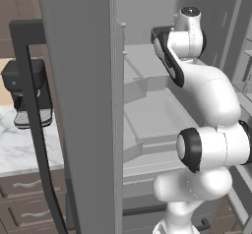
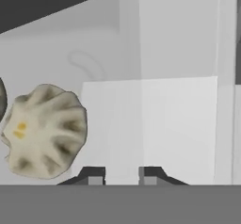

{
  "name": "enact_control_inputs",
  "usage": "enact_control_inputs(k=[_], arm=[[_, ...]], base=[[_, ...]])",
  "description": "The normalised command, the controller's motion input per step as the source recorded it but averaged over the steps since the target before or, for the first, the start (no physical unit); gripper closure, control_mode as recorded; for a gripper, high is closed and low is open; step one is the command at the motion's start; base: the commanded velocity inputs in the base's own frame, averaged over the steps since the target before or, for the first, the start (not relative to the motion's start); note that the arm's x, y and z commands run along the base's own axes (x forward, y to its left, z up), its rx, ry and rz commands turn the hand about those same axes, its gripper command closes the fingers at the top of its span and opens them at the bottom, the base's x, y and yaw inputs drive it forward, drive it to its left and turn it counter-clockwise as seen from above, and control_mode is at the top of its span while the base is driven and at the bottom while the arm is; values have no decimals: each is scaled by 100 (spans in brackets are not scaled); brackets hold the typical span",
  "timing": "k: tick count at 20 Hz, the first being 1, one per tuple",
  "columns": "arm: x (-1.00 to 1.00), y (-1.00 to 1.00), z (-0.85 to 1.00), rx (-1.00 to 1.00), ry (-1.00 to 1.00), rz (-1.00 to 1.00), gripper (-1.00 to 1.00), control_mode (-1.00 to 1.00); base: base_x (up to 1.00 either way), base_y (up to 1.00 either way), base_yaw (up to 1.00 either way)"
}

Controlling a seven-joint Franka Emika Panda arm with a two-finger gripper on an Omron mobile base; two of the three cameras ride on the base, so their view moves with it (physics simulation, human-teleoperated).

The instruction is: Place two dumplings into each of the tupperware containers and then place the containers in the fridge.

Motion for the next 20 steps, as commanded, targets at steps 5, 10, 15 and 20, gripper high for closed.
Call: enact_control_inputs(k=[5, 10, 15, 20], arm=[[0, 0, 0, 0, 0, 0, 100, -100], [0, 0, 0, 0, 0, 0, -100, -100], [0, 0, 0, 0, 0, 0, -100, -100], [-6, 0, 0, 0, -15, 0, -100, -100]], base=[[0, 0, 0], [0, 0, 0], [0, 0, 0], [0, 0, 0]])
